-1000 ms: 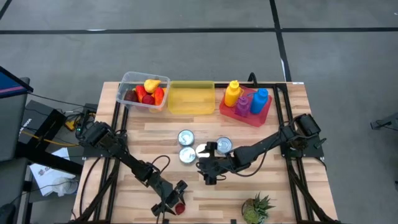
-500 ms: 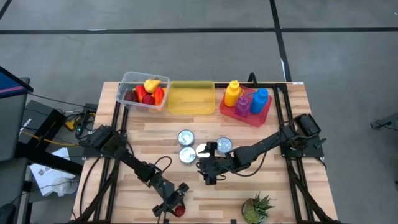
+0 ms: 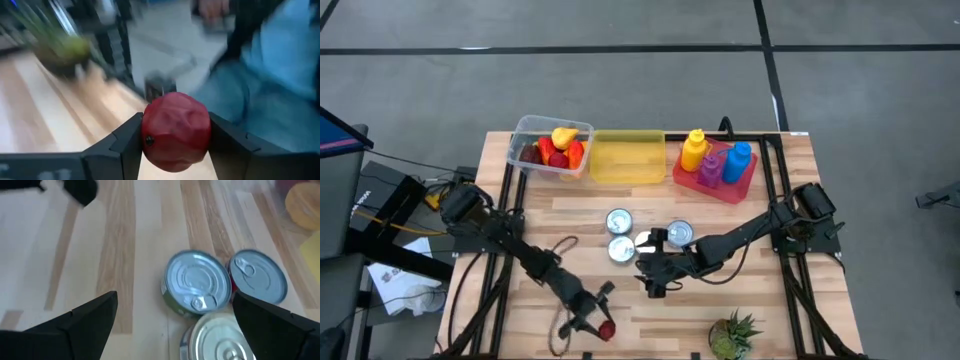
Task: Pick & Place Food Item
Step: Put the red pomegranate into the transparent bin
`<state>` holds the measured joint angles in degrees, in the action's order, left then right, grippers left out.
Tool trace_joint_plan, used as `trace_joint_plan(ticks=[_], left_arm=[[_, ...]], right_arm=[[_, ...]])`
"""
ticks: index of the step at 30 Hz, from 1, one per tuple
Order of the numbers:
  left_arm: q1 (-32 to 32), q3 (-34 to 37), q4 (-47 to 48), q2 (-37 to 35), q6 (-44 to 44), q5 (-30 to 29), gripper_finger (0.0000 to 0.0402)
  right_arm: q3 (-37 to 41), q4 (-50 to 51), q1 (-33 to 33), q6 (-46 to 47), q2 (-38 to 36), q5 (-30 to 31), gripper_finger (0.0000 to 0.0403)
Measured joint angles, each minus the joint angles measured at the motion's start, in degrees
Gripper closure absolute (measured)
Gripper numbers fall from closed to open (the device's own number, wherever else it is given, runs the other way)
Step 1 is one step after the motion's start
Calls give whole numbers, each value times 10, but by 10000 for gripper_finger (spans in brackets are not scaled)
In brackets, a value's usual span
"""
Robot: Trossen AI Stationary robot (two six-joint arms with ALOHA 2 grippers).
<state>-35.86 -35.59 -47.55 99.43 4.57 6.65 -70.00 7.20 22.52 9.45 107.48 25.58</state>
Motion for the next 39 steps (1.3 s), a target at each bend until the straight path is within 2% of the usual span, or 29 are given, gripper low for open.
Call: trace_joint_plan(ticks=[4,6,8,13,19,23,28,39], left_arm=[[0,89,-199,-25,-27,-49,228],[0,128,-263,-40,-33,-104,228],[6,154,-288,-64,-32,-162,229],[44,193,-248,-156,-30,-315,229],[123,215,-130,-282,-18,-443,229],[196,216,-40,-355,-17,-487,229],[299,216,0,-408,11,-513,229],[536,216,94,-417,10,-520,229]], right_arm=[[0,-28,0,-7,0,0,21],[0,-43,0,-10,0,0,21],[0,-55,0,-15,0,0,21],[0,-96,0,-29,5,-1,21],[0,-126,0,-41,5,-2,21],[0,-140,3,-53,5,-2,21],[0,-142,3,-54,5,-2,21],[0,-142,4,-54,5,-2,21]])
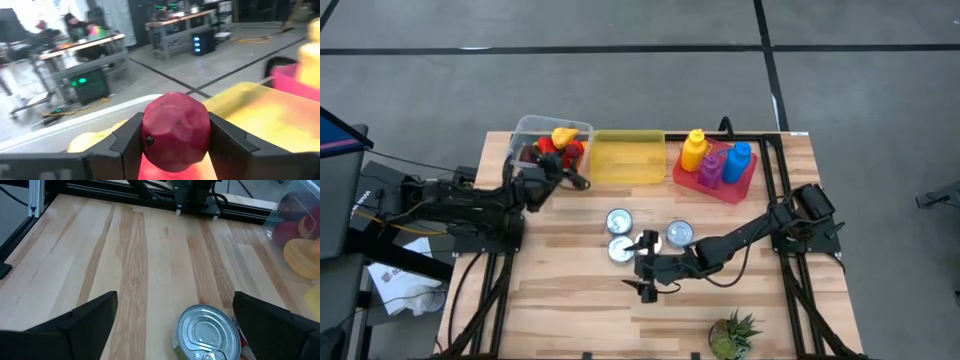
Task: Pick & Place Food Item
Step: Put the red pomegranate into the transparent bin, then put the blue and pink tuna can into the yellow bin
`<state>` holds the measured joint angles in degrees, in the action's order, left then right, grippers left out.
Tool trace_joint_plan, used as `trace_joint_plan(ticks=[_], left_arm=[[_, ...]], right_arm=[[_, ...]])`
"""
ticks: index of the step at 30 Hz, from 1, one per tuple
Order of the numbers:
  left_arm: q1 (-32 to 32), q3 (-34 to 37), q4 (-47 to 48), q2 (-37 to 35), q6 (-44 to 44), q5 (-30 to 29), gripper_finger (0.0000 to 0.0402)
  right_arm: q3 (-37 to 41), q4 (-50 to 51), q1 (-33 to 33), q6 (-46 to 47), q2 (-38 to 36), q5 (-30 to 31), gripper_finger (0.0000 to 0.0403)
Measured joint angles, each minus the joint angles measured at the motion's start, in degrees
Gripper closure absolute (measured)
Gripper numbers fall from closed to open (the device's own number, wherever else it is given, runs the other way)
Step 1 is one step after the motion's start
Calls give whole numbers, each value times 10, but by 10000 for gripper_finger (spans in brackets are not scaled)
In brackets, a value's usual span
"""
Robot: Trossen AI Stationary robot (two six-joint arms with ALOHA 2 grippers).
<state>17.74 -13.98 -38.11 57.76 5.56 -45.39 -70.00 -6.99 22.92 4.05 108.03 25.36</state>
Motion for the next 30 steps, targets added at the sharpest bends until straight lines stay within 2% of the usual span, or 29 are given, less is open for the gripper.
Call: trace_joint_plan(ticks=[5,12,24,30], left_arm=[[55,0,1,0,5,23,229],[91,0,24,0,6,33,209],[101,0,-1,-4,-2,28,92],[80,0,-43,-4,-3,29,66]], right_arm=[[0,1,0,0,0,0,21],[0,4,0,0,0,0,21],[0,7,0,3,0,-1,21],[0,12,0,4,0,-1,21]])
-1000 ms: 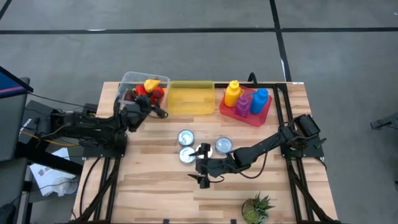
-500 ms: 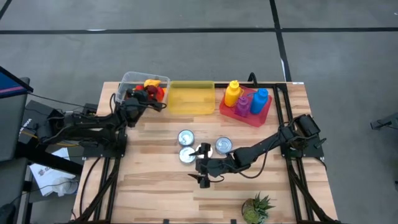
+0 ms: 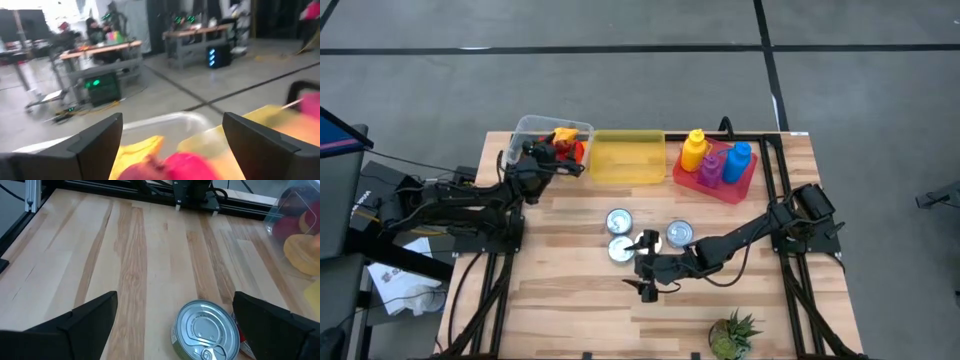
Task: Pick & Place Food Item
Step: Put the blue and pink tuna can into the yellow bin
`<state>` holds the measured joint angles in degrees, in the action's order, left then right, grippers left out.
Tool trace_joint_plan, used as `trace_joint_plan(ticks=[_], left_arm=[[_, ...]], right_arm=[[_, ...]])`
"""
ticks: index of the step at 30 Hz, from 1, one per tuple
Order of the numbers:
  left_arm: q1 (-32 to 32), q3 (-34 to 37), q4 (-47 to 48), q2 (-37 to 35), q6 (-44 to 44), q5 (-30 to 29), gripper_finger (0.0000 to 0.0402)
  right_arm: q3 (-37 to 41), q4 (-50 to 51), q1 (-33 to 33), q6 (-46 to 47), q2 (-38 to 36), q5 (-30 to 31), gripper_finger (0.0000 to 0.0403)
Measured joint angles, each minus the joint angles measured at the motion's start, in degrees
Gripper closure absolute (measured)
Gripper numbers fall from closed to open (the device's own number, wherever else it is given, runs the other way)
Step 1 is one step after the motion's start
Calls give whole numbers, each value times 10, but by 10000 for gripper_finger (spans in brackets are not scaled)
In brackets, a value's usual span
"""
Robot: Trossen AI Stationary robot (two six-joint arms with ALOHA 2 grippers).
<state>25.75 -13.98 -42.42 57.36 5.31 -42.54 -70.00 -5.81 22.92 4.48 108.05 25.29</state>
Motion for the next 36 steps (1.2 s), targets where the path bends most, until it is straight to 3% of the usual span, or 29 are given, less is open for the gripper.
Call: trace_joint_plan(ticks=[4,12,17,25,31,36], left_arm=[[-42,0,-46,-2,0,54,72],[-158,0,-31,-41,-15,396,117],[-219,0,41,-67,-32,542,136],[-275,0,110,-86,4,562,146],[-285,2,114,-92,43,591,153],[-281,24,113,-115,38,595,160]], right_arm=[[0,20,3,-8,0,0,21],[0,89,23,-18,0,-2,21],[0,189,25,24,0,-14,21],[0,253,8,28,0,3,29],[-5,272,-17,-22,54,21,79],[-37,309,-19,-49,97,80,117]])
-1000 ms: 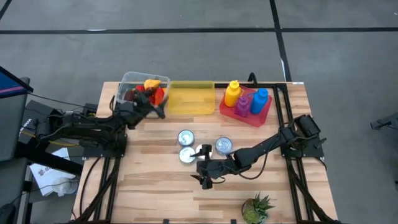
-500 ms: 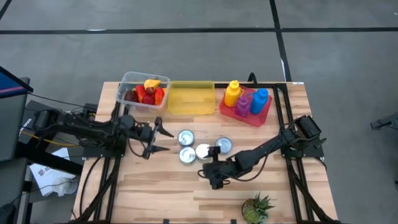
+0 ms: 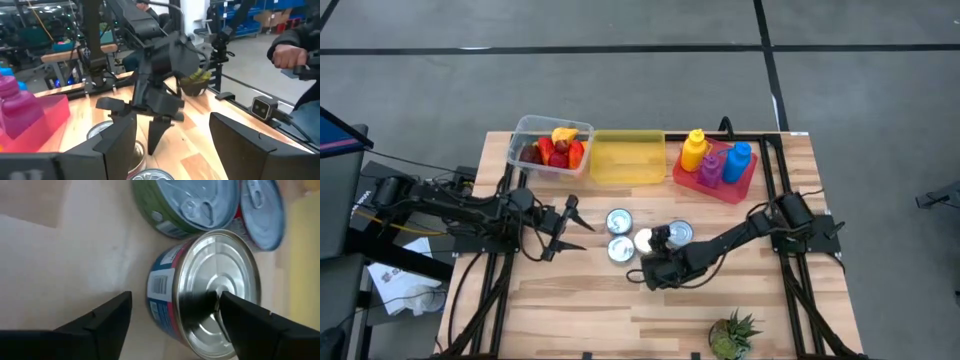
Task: Pick & Place Food Item
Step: Put the blue and pink tuna can into the yellow bin
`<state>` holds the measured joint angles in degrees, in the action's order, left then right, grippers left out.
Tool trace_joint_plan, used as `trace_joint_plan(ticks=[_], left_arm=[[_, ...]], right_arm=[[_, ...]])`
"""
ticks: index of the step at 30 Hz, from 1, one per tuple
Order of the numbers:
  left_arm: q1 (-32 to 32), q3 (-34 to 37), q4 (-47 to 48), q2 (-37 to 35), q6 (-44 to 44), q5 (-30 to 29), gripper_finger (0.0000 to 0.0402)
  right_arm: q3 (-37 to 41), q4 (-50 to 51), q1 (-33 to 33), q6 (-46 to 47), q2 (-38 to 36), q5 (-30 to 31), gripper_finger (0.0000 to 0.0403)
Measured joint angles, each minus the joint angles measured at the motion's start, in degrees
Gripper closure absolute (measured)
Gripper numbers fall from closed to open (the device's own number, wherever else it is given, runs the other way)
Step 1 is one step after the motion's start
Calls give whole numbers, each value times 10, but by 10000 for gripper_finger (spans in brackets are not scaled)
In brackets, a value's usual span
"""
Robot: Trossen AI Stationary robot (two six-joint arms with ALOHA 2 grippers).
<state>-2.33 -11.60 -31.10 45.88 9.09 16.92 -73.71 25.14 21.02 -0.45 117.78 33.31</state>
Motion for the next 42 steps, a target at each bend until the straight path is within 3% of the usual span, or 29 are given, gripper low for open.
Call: trace_joint_plan(ticks=[6,9,12,14,23,31,42], left_arm=[[0,32,-34,-17,-35,0,170],[0,44,-40,-20,-39,-1,174],[0,52,-53,-20,-40,-1,177],[0,52,-53,-20,-43,-1,179],[0,52,-54,-20,-48,-1,187],[0,52,-54,-20,-51,-1,189],[0,52,-53,-20,-55,-2,192]], right_arm=[[-12,20,5,-37,6,25,184],[-12,25,10,-52,0,20,258],[-13,25,12,-68,-3,23,356],[-14,25,12,-75,-3,21,387],[-34,48,11,-73,3,67,402],[-73,73,1,-110,3,145,403],[-146,74,-90,-191,2,167,403]])
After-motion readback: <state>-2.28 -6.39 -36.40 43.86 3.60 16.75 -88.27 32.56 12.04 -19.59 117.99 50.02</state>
